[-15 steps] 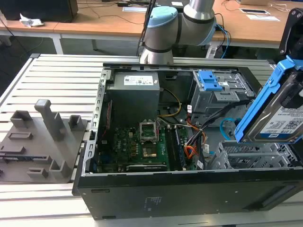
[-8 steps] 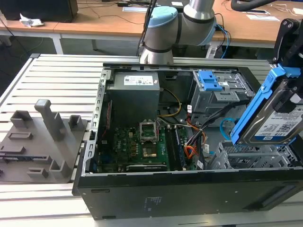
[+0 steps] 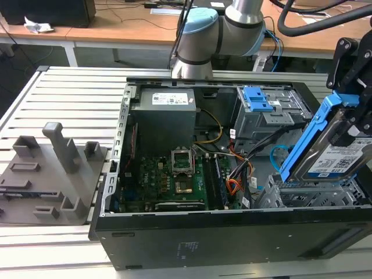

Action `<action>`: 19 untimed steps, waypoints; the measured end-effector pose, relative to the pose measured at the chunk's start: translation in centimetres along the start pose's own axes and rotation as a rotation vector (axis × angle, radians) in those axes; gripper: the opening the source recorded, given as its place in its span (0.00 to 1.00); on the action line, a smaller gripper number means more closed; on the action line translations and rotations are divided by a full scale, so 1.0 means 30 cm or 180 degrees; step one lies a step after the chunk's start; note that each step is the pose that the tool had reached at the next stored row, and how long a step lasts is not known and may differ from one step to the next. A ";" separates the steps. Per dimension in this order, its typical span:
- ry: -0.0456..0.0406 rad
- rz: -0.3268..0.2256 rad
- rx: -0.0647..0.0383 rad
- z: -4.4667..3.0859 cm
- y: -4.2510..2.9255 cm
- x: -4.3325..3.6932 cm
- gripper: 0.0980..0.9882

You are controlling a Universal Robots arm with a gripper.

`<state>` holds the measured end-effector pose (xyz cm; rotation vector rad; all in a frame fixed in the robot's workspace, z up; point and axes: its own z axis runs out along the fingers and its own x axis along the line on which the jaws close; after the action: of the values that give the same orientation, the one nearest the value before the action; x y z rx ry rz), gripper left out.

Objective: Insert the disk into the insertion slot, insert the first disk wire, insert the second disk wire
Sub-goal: 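Insert the disk into the insertion slot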

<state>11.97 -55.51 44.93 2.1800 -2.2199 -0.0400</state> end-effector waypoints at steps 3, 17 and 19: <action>0.0000 0.0000 0.0000 0.015 -0.001 0.000 0.30; -0.0002 0.0000 0.0001 0.072 -0.003 -0.016 0.30; -0.0001 0.0000 0.0000 0.076 -0.003 -0.016 0.30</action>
<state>11.97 -55.03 42.64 2.1801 -2.2201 -0.0403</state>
